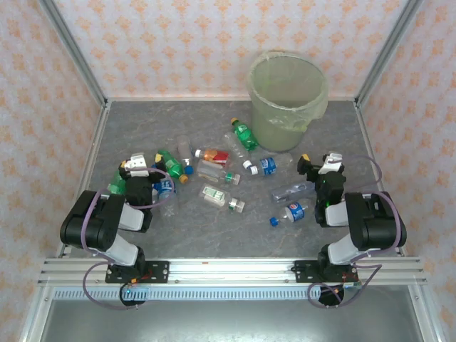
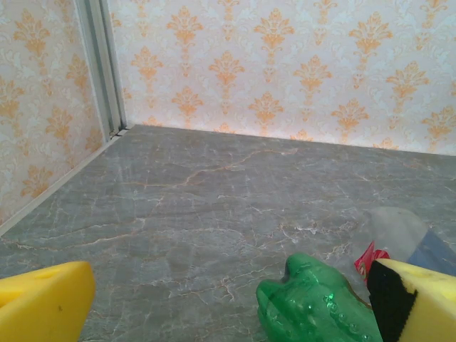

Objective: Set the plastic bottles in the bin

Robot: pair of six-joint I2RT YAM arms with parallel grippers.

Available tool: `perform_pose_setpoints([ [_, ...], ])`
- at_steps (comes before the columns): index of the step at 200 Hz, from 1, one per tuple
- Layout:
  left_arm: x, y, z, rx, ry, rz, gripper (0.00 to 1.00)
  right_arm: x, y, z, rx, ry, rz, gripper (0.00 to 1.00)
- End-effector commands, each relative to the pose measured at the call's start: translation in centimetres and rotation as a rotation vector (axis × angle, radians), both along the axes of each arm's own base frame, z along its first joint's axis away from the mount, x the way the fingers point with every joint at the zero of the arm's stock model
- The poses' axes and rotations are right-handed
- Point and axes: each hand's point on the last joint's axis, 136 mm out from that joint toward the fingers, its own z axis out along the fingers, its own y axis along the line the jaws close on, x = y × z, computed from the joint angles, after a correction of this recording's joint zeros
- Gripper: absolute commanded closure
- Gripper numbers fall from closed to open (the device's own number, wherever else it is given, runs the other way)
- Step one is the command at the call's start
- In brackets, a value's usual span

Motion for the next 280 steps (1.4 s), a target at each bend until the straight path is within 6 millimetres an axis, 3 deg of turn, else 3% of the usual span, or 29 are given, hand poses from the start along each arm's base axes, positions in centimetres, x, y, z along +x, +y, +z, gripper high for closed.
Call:
perform_pose_setpoints([
  [1,0.2,-0.1,0.7,0.01,-0.024,-0.016,0.0,0.3,0.0,0.8,-0.008,-0.027,-0.001,0.0],
  [180,0.6,0.2,0.7,-0.003,-0.016,-0.003,0.0,0.4,0.0,0.7,-0.005,-0.026,-0.001,0.0],
  [216,1.2,0.8,0.3,-0.04,0.002,-0.017,0.0,0.5,-0.9,0.7,0.009,-0.02,-0.055,0.0],
  [247,1.7,2.6,2.0,-0.062,0.031,0.096,0.0,0.4,-2.5,2.1,0.032,-0.02,-0.152,0.0],
  [274,2.4,4.7,5.4,-0.159,0.097,0.251,0.0,0.7,-3.9,4.9,0.095,-0.008,-0.247,0.0],
  [280,2.7,5.0,6.9,-0.199,0.086,0.284,0.0,0.6,-4.4,5.7,0.137,-0.023,-0.282,0.0],
])
